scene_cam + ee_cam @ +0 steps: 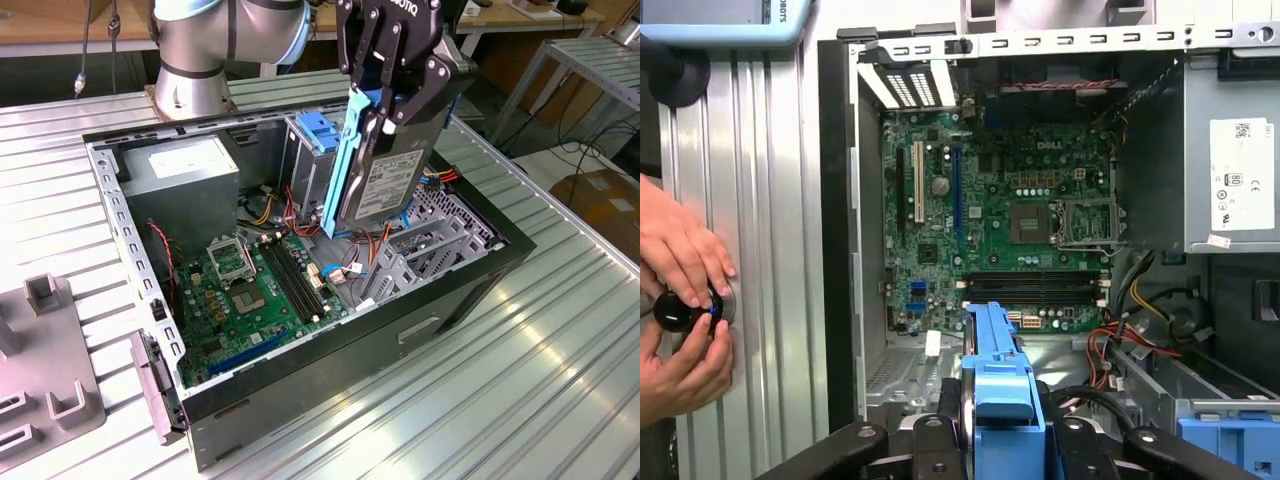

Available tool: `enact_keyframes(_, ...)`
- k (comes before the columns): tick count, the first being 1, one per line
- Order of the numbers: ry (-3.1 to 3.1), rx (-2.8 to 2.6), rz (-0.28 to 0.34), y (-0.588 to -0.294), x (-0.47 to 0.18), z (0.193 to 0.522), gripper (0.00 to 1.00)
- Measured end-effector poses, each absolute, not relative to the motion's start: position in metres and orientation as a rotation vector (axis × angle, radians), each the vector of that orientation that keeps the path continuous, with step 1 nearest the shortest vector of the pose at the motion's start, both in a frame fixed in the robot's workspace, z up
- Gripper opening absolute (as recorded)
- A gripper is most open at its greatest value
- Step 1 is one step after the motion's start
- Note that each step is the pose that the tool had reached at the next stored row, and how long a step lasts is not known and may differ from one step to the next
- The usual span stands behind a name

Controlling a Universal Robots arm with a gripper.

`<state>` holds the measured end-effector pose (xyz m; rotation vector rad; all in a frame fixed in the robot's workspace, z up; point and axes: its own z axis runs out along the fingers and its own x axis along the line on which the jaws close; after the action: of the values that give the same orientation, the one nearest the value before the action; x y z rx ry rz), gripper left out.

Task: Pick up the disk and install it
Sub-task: 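Insert the disk into the insertion slot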

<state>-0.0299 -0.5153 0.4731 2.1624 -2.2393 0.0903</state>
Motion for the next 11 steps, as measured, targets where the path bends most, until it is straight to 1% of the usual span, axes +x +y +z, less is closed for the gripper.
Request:
enact_keyframes(5,-2.238,2.159,0.095,-0.526,-0.026,0.471,0.37)
enact_keyframes(11,-2.231,2.150,0.112,-0.532,-0.003,0.468,0.37)
